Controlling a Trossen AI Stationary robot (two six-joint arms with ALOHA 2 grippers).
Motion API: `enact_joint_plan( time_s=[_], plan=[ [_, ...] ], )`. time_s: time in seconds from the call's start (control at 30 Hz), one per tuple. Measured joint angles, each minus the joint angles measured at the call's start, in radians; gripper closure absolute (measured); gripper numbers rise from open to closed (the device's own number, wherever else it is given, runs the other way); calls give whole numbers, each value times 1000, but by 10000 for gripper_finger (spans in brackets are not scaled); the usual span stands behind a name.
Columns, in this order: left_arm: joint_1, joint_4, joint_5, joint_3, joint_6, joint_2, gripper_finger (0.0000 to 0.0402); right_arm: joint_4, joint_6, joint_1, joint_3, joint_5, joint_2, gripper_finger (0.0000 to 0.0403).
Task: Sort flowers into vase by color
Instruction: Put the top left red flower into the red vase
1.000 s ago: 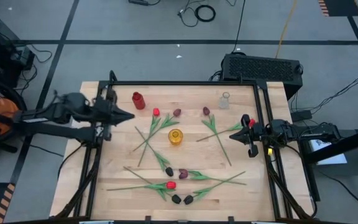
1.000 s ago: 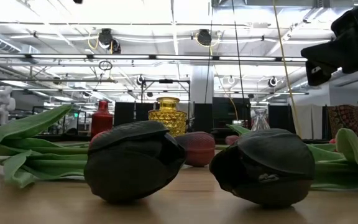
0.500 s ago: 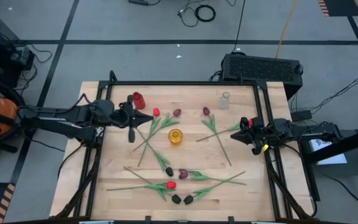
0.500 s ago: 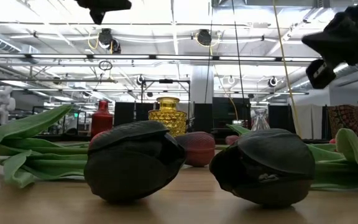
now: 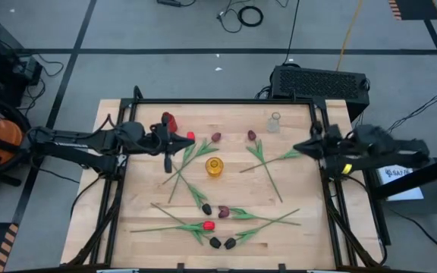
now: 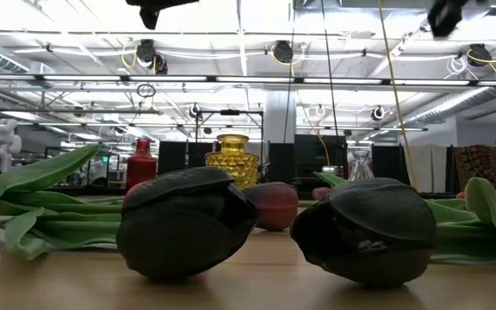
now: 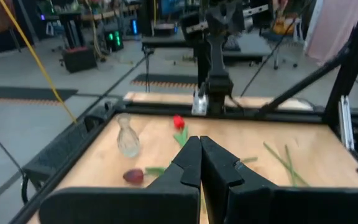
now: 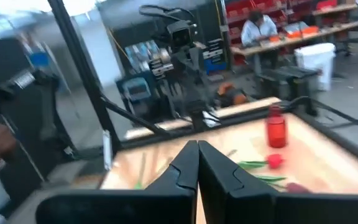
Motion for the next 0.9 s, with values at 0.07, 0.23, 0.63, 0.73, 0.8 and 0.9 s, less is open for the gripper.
enact_joint_plan(
  time_s=[0.07,0.23,0.63,0.73,0.8,0.9],
  plan=[
    [1,17,-1,0,35,0,400,-128,-36,0,163,26,99,403],
    [1,29,-1,0,42,0,400,-357,-126,0,464,48,320,403],
    [-137,10,-67,0,-16,4,400,-101,-86,56,248,45,477,403],
    [-198,-38,-197,0,-68,24,400,51,-56,73,130,46,493,403],
    [-222,-70,-290,0,-132,40,400,138,-53,80,69,46,502,403],
    [-234,-143,-351,0,-221,64,400,210,-21,88,9,47,518,403]
  ],
)
